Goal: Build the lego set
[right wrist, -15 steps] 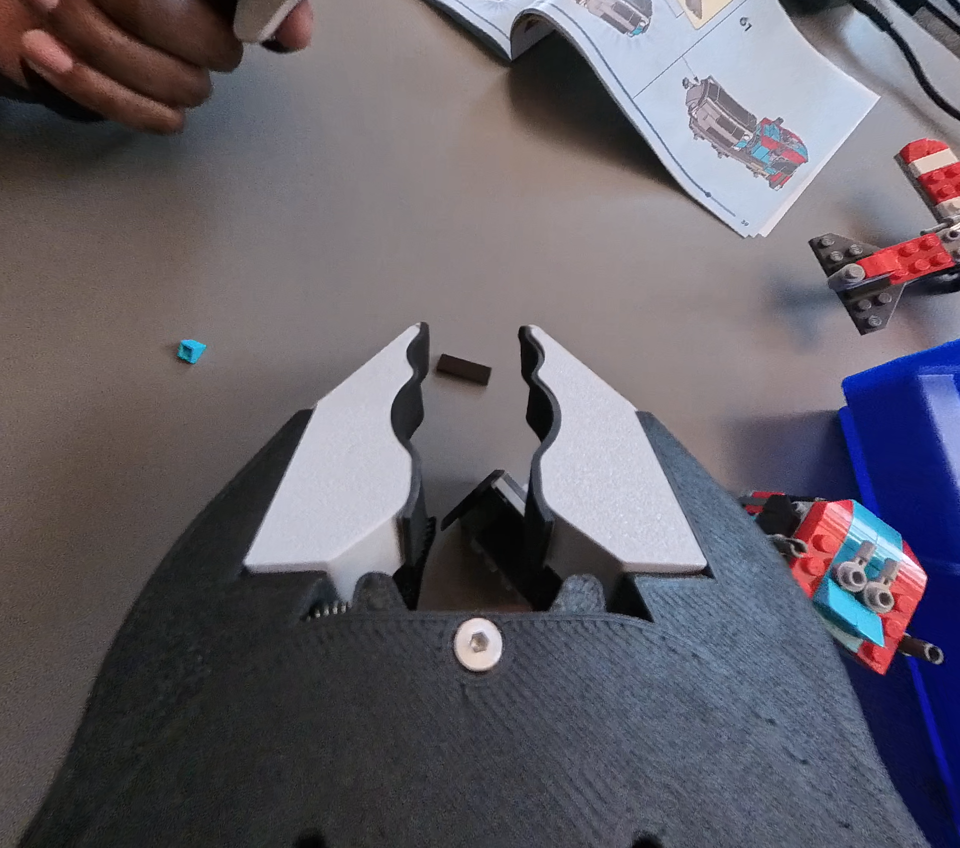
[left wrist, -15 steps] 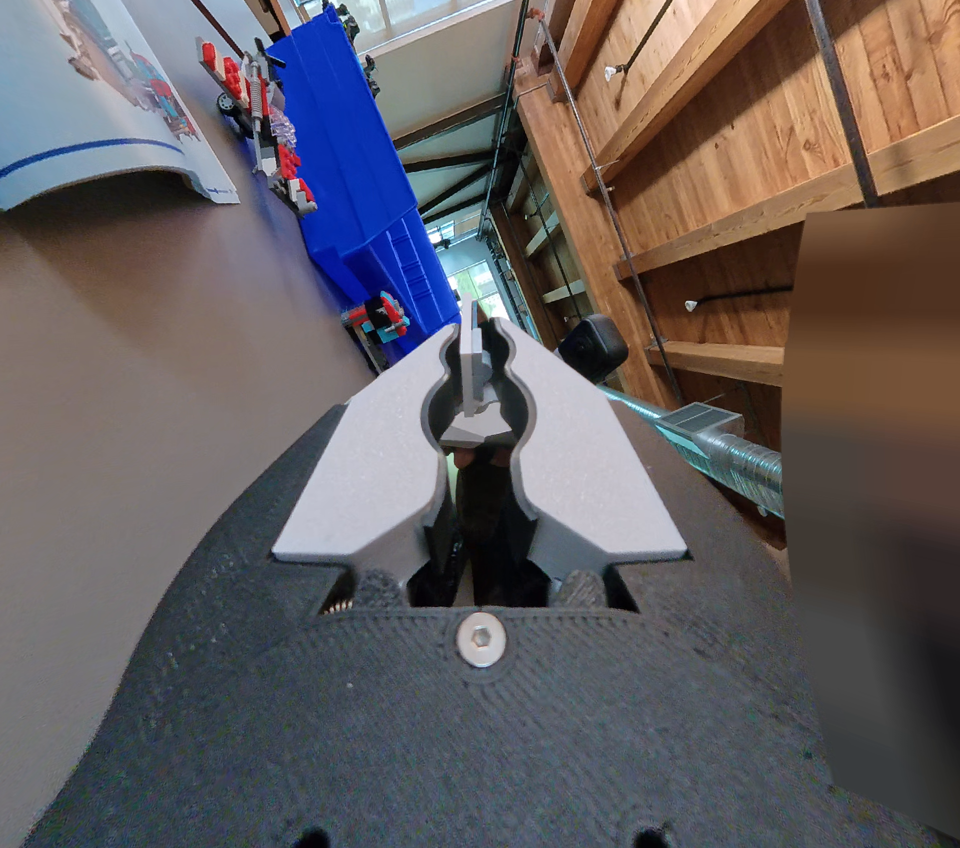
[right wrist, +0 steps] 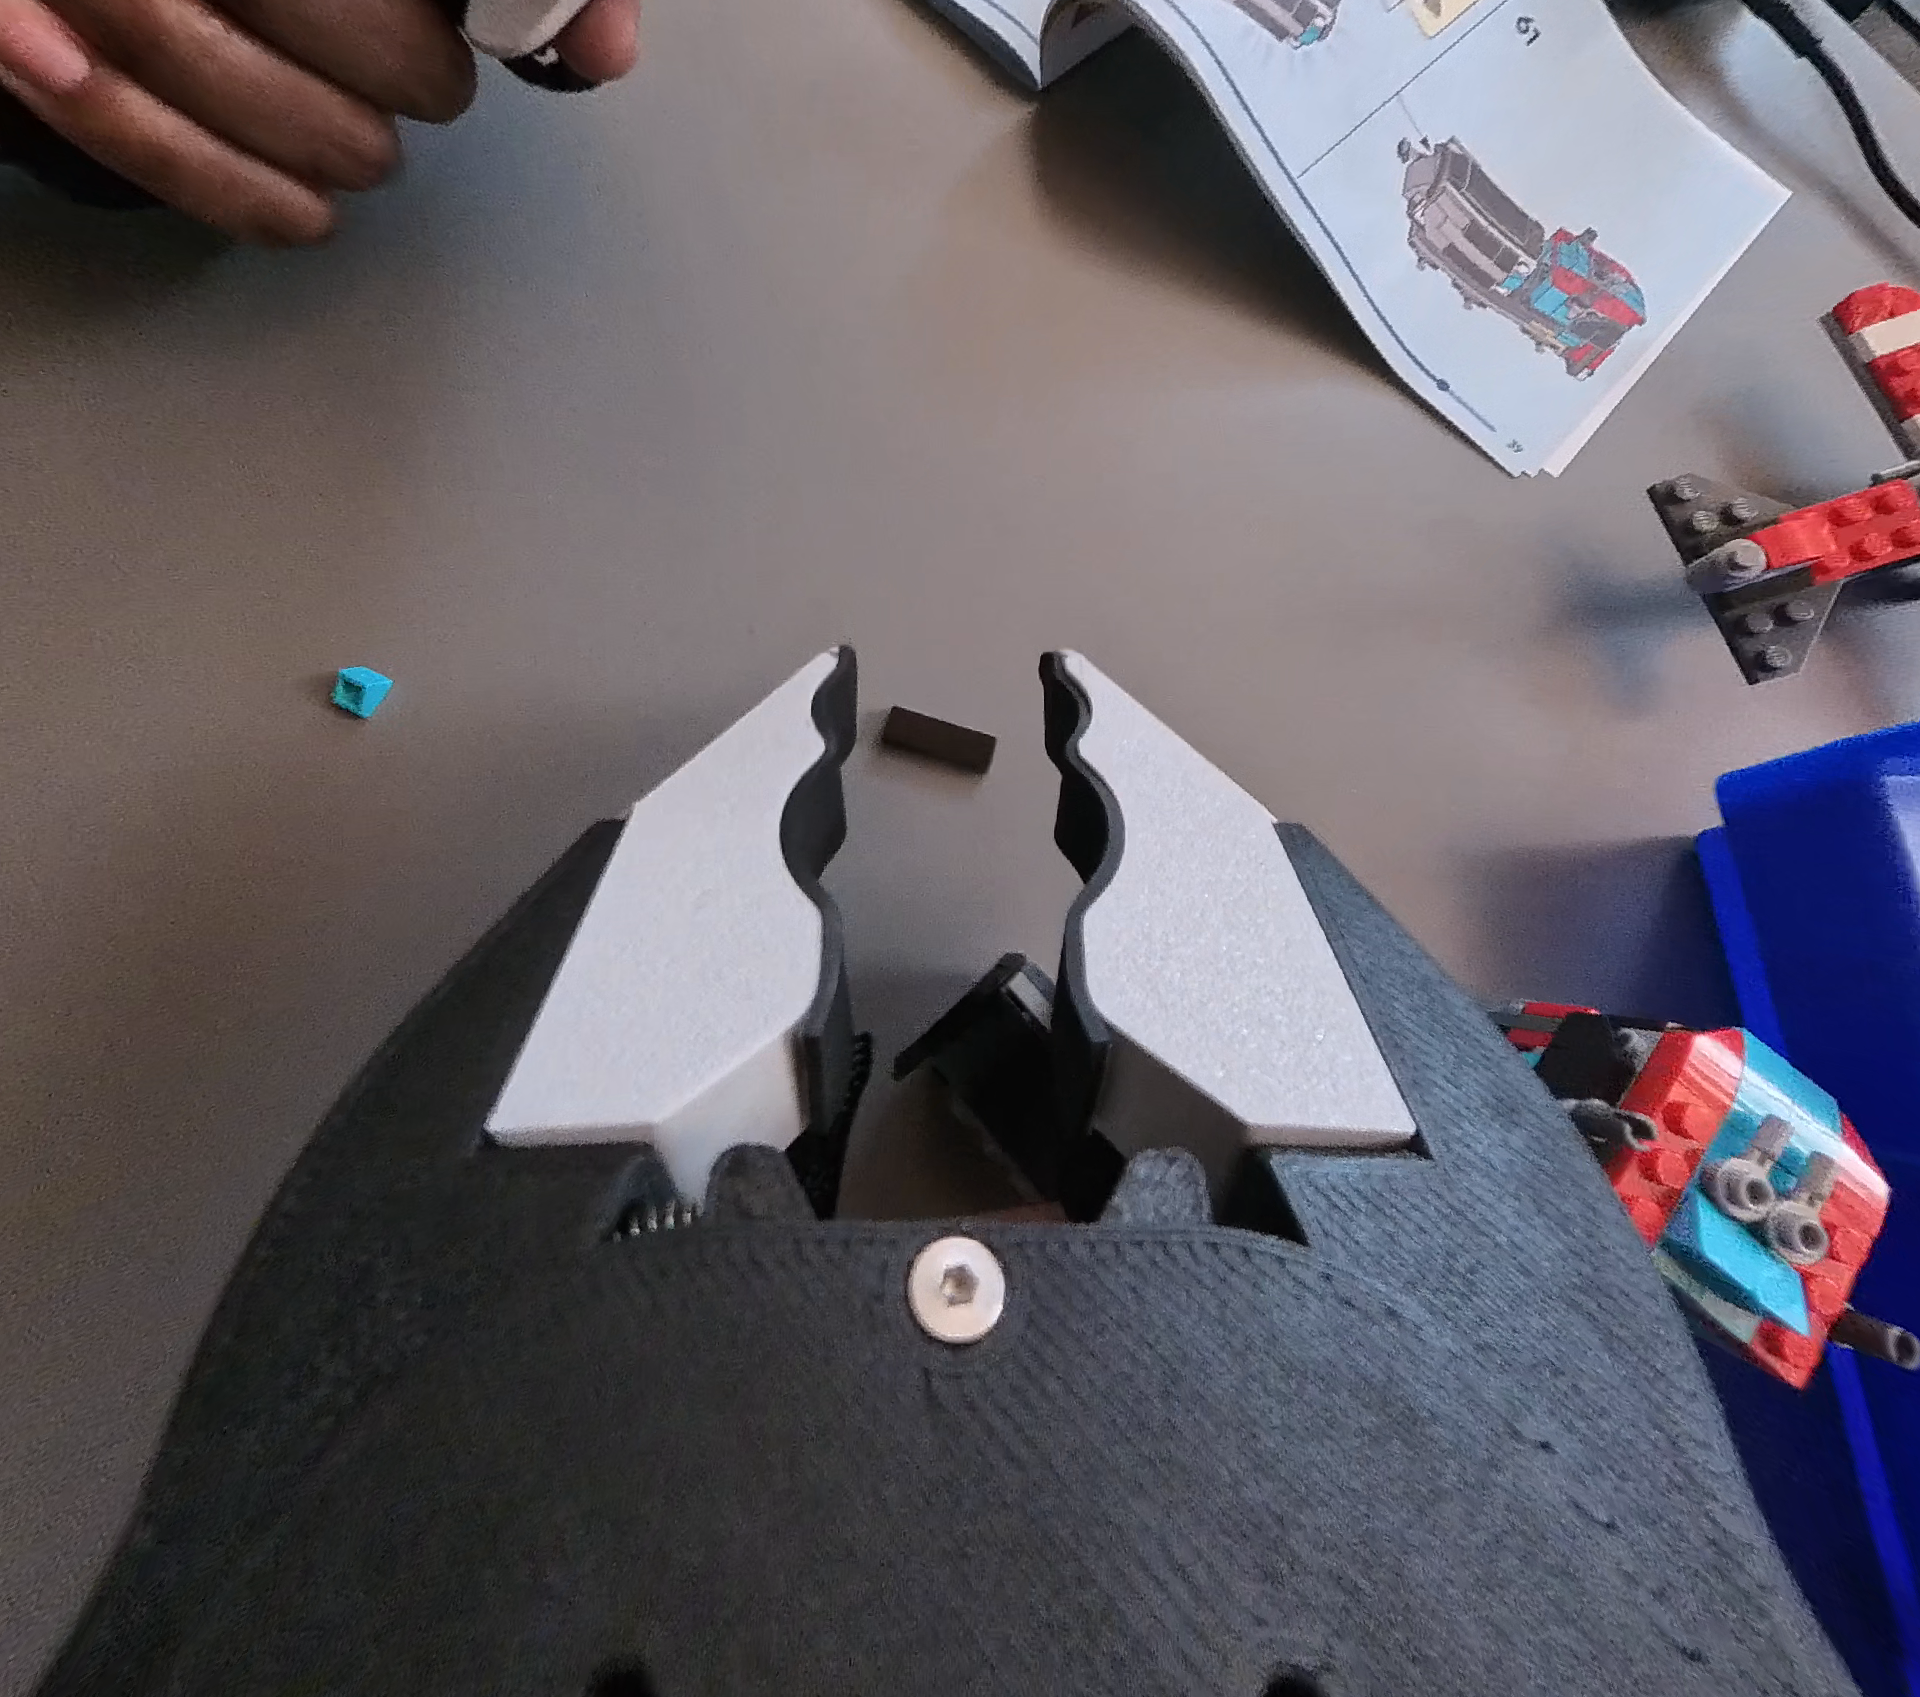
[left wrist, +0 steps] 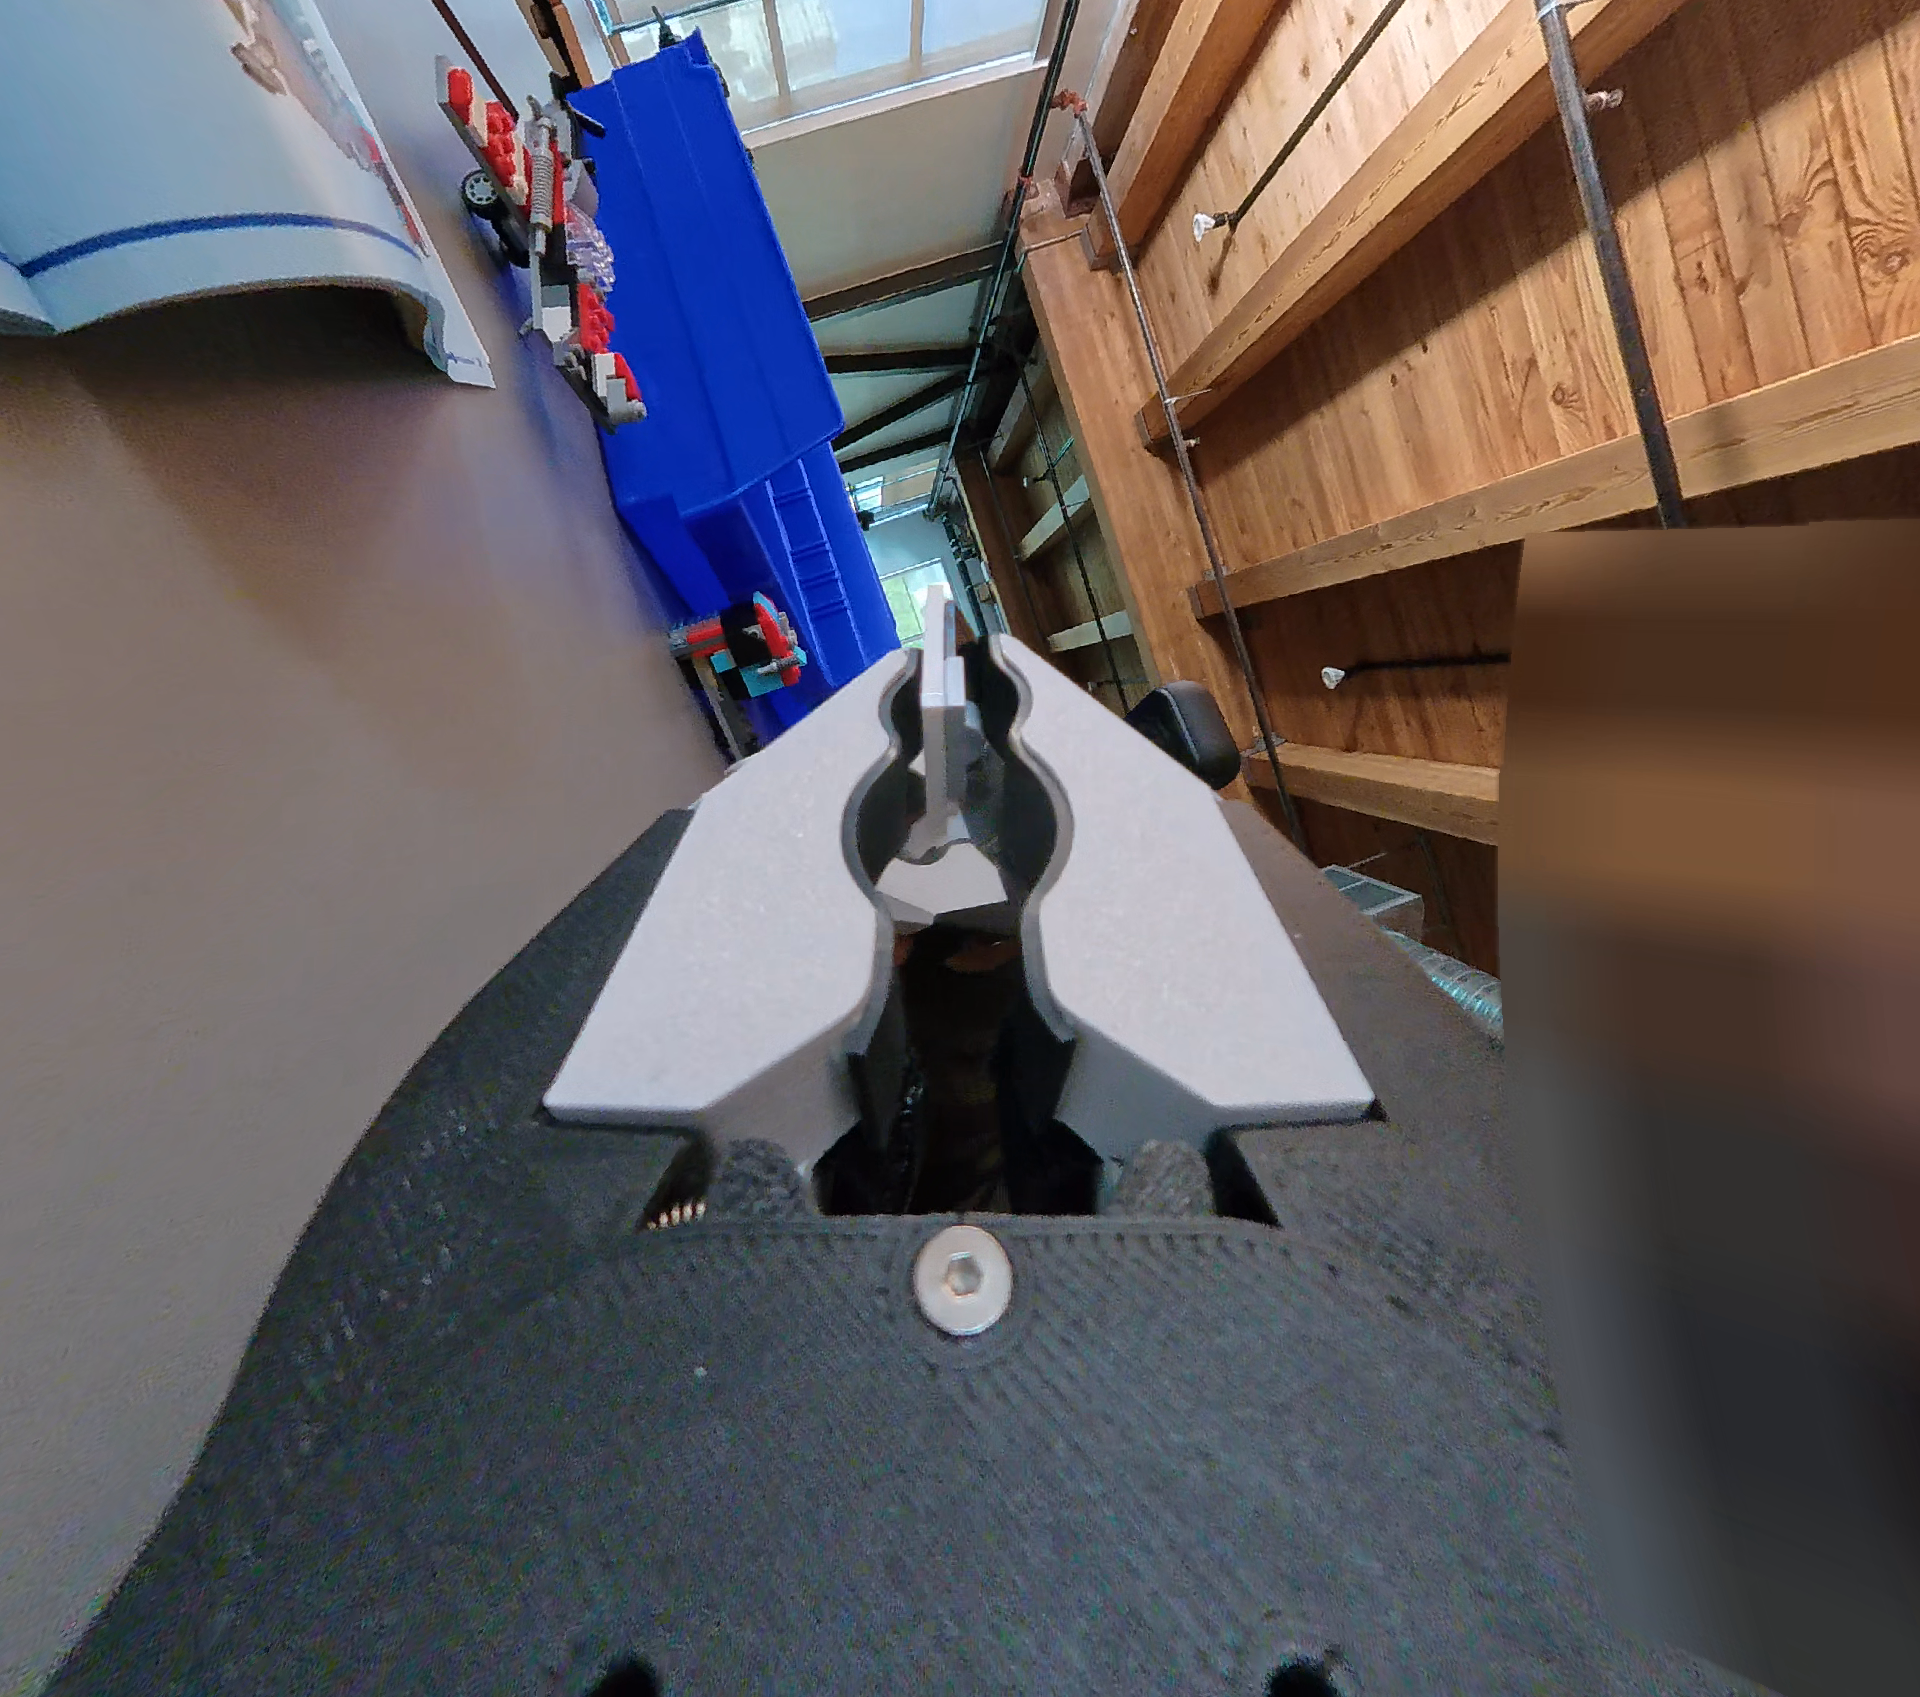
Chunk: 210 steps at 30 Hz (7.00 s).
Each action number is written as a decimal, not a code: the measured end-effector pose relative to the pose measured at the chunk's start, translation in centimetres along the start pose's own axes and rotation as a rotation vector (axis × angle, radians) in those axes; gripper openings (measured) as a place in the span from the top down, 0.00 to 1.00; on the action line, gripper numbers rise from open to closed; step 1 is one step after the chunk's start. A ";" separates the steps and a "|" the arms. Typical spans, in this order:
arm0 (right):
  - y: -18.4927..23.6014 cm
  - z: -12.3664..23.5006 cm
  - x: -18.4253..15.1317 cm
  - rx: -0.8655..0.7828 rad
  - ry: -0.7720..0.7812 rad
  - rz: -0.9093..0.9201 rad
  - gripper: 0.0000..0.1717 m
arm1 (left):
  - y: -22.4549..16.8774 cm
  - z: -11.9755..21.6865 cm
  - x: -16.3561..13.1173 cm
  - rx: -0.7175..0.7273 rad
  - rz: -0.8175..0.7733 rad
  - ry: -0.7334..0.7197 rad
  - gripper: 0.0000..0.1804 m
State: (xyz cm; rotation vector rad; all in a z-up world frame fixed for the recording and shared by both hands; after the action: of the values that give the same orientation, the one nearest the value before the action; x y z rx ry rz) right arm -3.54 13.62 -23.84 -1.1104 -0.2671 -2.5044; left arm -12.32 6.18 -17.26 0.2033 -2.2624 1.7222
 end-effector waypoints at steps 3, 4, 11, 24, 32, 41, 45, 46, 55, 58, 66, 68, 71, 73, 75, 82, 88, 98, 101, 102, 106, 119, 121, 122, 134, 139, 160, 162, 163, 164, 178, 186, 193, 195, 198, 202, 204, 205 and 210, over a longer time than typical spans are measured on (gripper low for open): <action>0.0 -0.1 -0.1 -0.005 0.012 0.006 0.77 | 0.2 0.0 -0.2 0.007 0.003 0.002 0.94; 0.1 -0.1 -0.1 -0.003 0.012 0.006 0.78 | 0.2 0.0 -0.2 0.010 0.002 0.003 0.94; 0.5 0.3 0.7 -0.005 -0.004 0.024 0.78 | 0.5 0.0 -0.4 0.040 -0.010 -0.005 0.94; -0.7 3.8 0.1 -0.076 0.035 0.018 0.78 | 0.0 0.0 -0.6 0.025 -0.033 0.018 0.94; -0.1 0.9 -0.9 -0.090 0.201 0.015 0.77 | 0.9 0.0 -1.3 0.072 -0.020 0.021 0.94; 0.2 0.0 -1.5 -0.141 0.251 -0.037 0.77 | 1.1 0.1 -1.5 0.099 -0.016 0.008 0.94; 0.4 -0.2 -0.9 -0.136 0.271 -0.011 0.77 | 1.0 0.0 -1.7 0.093 -0.011 0.017 0.94; 0.3 -0.3 -0.9 -0.141 0.285 -0.007 0.77 | 1.0 0.0 -1.8 0.092 -0.011 0.018 0.94; 0.2 -1.0 -2.1 -0.114 0.389 -0.027 0.84 | 0.9 0.0 -1.7 0.092 -0.011 0.008 0.94; 0.3 -1.1 -2.0 -0.120 0.372 -0.042 0.85 | 1.1 0.1 -1.9 0.096 0.009 -0.001 0.94; 2.1 -0.5 4.5 -0.033 0.063 -0.147 0.85 | 1.4 0.3 -1.4 0.094 0.040 -0.074 0.94; 2.8 -0.5 7.1 -0.014 -0.029 -0.159 0.85 | 1.4 0.5 -1.1 0.100 0.034 -0.096 0.94; 3.9 -1.5 9.1 -0.006 -0.077 -0.146 0.85 | 1.4 0.5 -1.0 0.097 0.038 -0.117 0.94; 4.6 -2.4 9.9 -0.002 -0.089 -0.139 0.85 | 1.5 0.6 -1.0 0.098 0.044 -0.125 0.94; 5.0 -3.1 10.3 -0.015 -0.095 -0.132 0.85 | 1.6 0.7 -0.9 0.101 0.052 -0.138 0.94; 4.8 -4.3 10.5 -0.092 -0.075 -0.101 0.85 | 1.9 0.9 -0.7 0.096 0.100 -0.172 0.94; 4.4 -4.1 10.7 -0.154 -0.074 -0.067 0.85 | 2.1 1.1 -0.5 0.108 0.109 -0.191 0.94; 4.2 -4.8 10.6 -0.186 -0.036 -0.033 0.85 | 2.3 1.3 -0.3 0.108 0.133 -0.211 0.94; 4.2 -4.8 10.7 -0.193 -0.035 -0.023 0.85 | 2.3 1.4 -0.3 0.103 0.145 -0.216 0.94; 4.2 -4.9 10.7 -0.197 -0.037 -0.019 0.85 | 2.3 1.4 -0.3 0.102 0.150 -0.218 0.94; 4.2 -5.0 10.8 -0.206 -0.047 -0.014 0.85 | 2.3 1.5 -0.2 0.094 0.165 -0.226 0.93; 4.0 -4.9 11.1 -0.193 -0.087 -0.033 0.83 | 2.1 1.5 -0.1 0.058 0.202 -0.239 0.94; 4.0 -4.7 11.2 -0.176 -0.106 -0.057 0.81 | 2.0 1.6 0.0 0.052 0.205 -0.246 0.94; 4.0 -4.6 11.3 -0.164 -0.117 -0.076 0.78 | 2.0 1.6 0.1 0.048 0.207 -0.250 0.94; 3.6 -3.4 11.8 0.066 -0.347 -0.531 0.74 | 0.6 1.7 0.8 -0.048 0.172 -0.278 0.94; 3.3 -3.0 12.1 0.180 -0.434 -0.702 0.75 | -0.3 1.7 1.2 -0.097 0.101 -0.287 0.94; 4.4 -2.5 12.9 0.345 -0.537 -0.799 0.94 | -2.0 1.1 0.4 -0.179 0.015 -0.229 0.94; 4.5 -2.4 13.0 0.348 -0.548 -0.791 0.94 | -2.2 1.0 0.4 -0.193 0.007 -0.224 0.94; 4.5 -2.2 13.1 0.350 -0.555 -0.787 0.94 | -2.3 1.0 0.4 -0.201 0.004 -0.220 0.94; 4.5 -2.1 13.2 0.353 -0.562 -0.783 0.95 | -2.4 1.0 0.4 -0.211 0.003 -0.218 0.94; 5.1 -1.0 13.8 0.383 -0.618 -0.735 0.96 | -4.0 0.8 0.2 -0.291 -0.103 -0.177 0.94; 4.1 0.0 14.0 0.497 -0.727 -0.862 0.96 | -4.4 0.4 0.1 -0.257 -0.199 -0.134 0.88; 3.4 0.8 14.3 0.456 -0.809 -0.856 0.95 | -4.4 0.1 -0.6 -0.276 -0.173 -0.108 0.89; 3.5 0.9 14.4 0.457 -0.819 -0.848 0.95 | -4.5 0.2 -0.4 -0.275 -0.184 -0.123 0.93; 3.7 0.9 14.5 0.440 -0.827 -0.827 0.95 | -4.7 0.3 -0.4 -0.281 -0.196 -0.128 0.94; 4.0 0.9 14.5 0.433 -0.829 -0.807 0.95 | -5.0 0.3 -0.5 -0.293 -0.201 -0.123 0.94; 4.2 0.9 14.6 0.431 -0.833 -0.796 0.95 | -5.1 0.3 -0.6 -0.295 -0.205 -0.122 0.94; 4.3 1.0 14.6 0.428 -0.838 -0.789 0.95 | -5.1 0.3 -0.6 -0.297 -0.208 -0.125 0.94; 4.8 1.0 14.8 0.405 -0.844 -0.743 0.95 | -5.3 0.6 -0.4 -0.307 -0.214 -0.154 0.96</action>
State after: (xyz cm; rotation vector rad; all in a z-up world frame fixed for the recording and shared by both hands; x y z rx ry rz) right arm -9.92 5.55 -12.09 -2.0758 -1.5758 -2.1387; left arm -10.49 4.12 -12.70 0.5037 -2.4736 1.2737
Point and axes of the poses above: each gripper's, where its closed fingertips meet, z back along the fingers, x out of its top, y = z × x across the jaws, the point moved 1 cm from there along z, back along the fingers, and after that the axes turned 5 degrees about -z, right-handed, at the moved point
